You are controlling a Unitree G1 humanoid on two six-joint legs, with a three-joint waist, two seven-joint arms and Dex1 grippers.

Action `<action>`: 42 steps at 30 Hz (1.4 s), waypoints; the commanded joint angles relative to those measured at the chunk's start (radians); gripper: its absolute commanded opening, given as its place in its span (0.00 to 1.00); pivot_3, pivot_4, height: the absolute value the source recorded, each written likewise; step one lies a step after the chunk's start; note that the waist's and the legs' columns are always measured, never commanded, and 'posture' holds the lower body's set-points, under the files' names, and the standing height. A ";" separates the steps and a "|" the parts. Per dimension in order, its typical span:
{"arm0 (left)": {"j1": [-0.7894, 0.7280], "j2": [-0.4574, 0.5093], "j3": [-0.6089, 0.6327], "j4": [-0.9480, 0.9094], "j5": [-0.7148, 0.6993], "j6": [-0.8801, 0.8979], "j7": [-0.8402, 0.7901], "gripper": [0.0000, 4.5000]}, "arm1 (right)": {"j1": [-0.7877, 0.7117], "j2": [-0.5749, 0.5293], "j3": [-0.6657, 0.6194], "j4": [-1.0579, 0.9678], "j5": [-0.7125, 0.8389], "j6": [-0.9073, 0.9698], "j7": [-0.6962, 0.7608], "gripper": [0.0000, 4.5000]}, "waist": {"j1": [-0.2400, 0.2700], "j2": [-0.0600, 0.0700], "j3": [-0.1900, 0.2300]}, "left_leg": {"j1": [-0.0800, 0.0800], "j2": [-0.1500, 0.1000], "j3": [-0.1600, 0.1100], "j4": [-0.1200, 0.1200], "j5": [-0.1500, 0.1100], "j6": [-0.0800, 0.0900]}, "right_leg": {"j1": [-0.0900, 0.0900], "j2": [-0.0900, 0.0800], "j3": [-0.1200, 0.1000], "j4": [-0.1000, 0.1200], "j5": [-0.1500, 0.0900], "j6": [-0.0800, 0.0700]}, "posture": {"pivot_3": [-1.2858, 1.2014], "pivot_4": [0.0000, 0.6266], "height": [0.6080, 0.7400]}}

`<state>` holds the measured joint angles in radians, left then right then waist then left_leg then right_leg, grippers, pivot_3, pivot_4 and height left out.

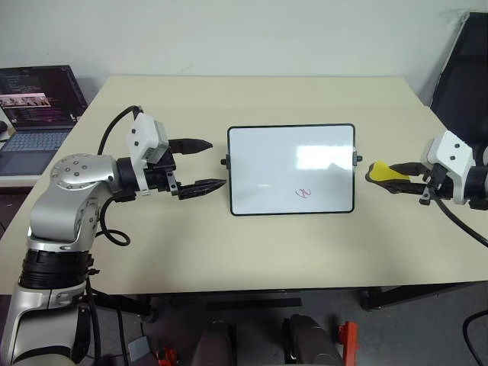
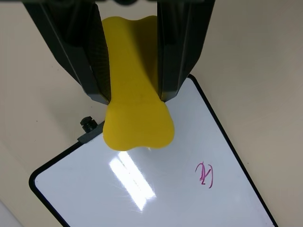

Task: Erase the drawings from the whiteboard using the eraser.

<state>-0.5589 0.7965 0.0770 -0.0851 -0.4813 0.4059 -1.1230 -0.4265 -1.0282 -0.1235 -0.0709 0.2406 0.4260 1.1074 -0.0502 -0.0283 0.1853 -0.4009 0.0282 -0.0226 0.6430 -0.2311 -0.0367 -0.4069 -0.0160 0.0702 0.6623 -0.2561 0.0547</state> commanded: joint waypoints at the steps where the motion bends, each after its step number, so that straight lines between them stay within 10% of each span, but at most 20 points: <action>1: -0.026 0.006 0.013 -0.016 -0.001 -0.013 0.000 1.00 | -0.036 0.011 0.013 -0.019 -0.001 -0.010 -0.017 0.22 | -0.001 0.000 0.000 | 0.000 0.000 0.000 0.000 0.000 0.000 | 0.000 0.000 0.000 0.000 0.000 0.000 | 0.52 0.24 1.00; 17: -0.017 0.011 0.019 -0.026 -0.005 -0.011 0.000 1.00 | -0.081 0.049 0.063 -0.034 0.020 -0.012 -0.013 0.22 | -0.001 0.000 0.000 | 0.000 0.000 0.000 0.000 0.000 0.000 | 0.000 0.000 0.000 0.000 0.000 -0.001 | 0.52 0.24 1.00; 29: -0.021 -0.010 -0.004 -0.009 0.015 -0.029 -0.005 1.00 | -0.295 0.457 0.396 0.190 -0.307 -0.184 -0.314 0.22 | 0.000 0.000 0.000 | -0.001 0.000 0.000 0.001 0.000 0.000 | -0.001 0.001 0.000 0.001 0.001 -0.003 | 0.52 0.24 1.00; 42: -0.005 -0.002 0.010 -0.029 0.014 -0.016 0.003 1.00 | -0.276 0.392 0.499 0.392 -0.497 -0.307 -0.300 0.22 | 0.011 -0.003 -0.002 | 0.002 0.000 -0.001 0.004 0.000 -0.002 | 0.003 0.000 -0.001 0.001 0.002 0.001 | 0.52 0.24 1.00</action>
<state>-0.5546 0.7826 0.0636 -0.0761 -0.4604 0.4024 -1.1234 -0.7480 -0.5994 0.3514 0.2602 -0.1976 0.0955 0.7835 -0.0388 -0.0309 0.1838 -0.3984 0.0278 -0.0234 0.6471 -0.2307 -0.0380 -0.4034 -0.0162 0.0695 0.6636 -0.2546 0.0553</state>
